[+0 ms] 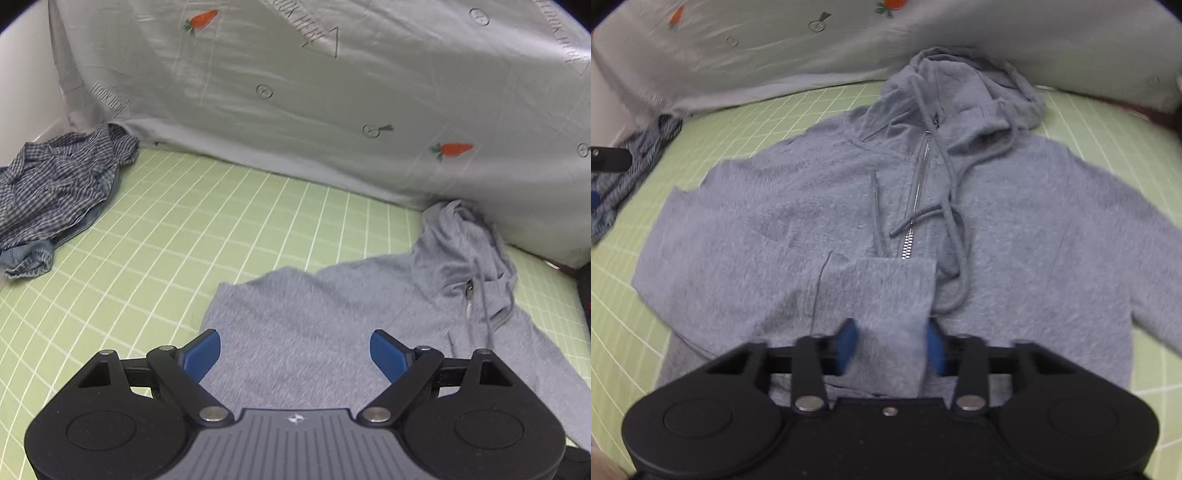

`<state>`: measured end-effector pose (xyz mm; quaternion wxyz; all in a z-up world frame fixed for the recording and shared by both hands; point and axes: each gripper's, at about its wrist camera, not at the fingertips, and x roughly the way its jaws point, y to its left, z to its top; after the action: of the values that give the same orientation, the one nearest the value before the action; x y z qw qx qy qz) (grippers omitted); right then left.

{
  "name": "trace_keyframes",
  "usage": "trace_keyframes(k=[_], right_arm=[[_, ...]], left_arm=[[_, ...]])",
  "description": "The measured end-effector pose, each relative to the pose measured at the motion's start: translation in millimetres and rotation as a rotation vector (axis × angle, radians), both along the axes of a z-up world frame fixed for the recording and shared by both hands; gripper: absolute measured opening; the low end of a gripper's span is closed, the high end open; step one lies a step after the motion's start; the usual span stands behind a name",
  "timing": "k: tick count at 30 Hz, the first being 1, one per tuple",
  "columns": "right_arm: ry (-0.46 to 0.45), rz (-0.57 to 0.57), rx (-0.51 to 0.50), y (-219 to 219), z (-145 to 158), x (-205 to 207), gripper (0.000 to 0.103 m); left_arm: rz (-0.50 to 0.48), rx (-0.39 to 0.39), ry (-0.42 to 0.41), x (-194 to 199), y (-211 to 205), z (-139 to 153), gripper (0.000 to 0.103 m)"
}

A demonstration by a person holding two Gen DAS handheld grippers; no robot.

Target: Fold clothes

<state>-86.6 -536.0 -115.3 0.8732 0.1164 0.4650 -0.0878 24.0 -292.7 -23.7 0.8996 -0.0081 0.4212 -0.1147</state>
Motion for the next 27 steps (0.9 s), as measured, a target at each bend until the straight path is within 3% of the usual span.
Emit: trace_keyframes(k=[2,4,11,17,21,24,27], right_arm=[[-0.009,0.009,-0.016,-2,1,-2,0.011],[-0.034,0.012,-0.007,-4,4,-5,0.007],[-0.162,0.027,-0.039,-8,41,-4,0.007],[-0.279,-0.054,-0.035,-42,78,3,0.006],[-0.267,-0.202,-0.113,-97,81,-5,0.006],[-0.233,-0.412,-0.156,-158,75,-27,0.006],[-0.129,-0.633,-0.272,-205,62,-48,0.009]], left_arm=[[0.006,0.011,0.01,1,0,-3,0.089],[0.016,0.018,0.016,2,0,-4,0.089],[0.027,0.036,0.01,7,-1,-5,0.089],[0.049,0.045,0.002,21,-5,-3,0.089],[0.051,0.05,-0.004,31,-10,-4,0.089],[0.032,0.074,-0.015,37,-18,-5,0.089],[0.014,0.082,0.007,46,-28,-10,0.089]])
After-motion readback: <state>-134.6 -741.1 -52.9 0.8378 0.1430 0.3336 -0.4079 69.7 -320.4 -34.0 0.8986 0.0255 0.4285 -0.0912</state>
